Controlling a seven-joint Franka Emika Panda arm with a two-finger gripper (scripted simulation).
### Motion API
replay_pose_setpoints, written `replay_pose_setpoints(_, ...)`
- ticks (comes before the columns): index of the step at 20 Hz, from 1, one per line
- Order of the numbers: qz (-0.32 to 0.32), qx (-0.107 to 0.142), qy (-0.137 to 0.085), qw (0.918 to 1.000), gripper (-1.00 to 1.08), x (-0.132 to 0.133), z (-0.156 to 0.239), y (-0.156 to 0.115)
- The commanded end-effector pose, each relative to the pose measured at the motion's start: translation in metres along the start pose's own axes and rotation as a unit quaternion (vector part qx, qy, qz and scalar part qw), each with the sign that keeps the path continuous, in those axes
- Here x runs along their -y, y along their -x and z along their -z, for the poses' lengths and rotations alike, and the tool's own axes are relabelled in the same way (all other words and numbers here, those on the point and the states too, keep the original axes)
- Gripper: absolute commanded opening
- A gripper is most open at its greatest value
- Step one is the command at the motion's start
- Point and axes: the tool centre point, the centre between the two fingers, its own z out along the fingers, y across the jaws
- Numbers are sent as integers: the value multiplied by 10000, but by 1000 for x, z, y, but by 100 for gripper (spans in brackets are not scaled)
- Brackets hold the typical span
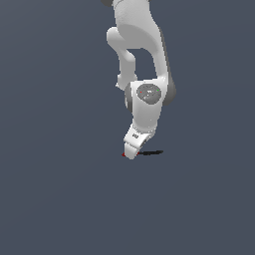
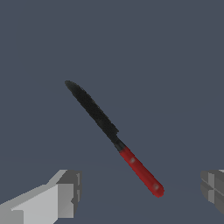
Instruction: Pick up the object and move it to a goal position.
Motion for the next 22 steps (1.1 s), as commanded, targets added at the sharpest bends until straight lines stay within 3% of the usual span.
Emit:
replay_pose_setpoints(1,398,8,9,9992,100,1,-6,-1)
replay_pose_setpoints(8,1483,23,25,9889,100,6,-21,-4)
replay_pose_setpoints(22,3078,14,44,9514,100,14,-42,-9)
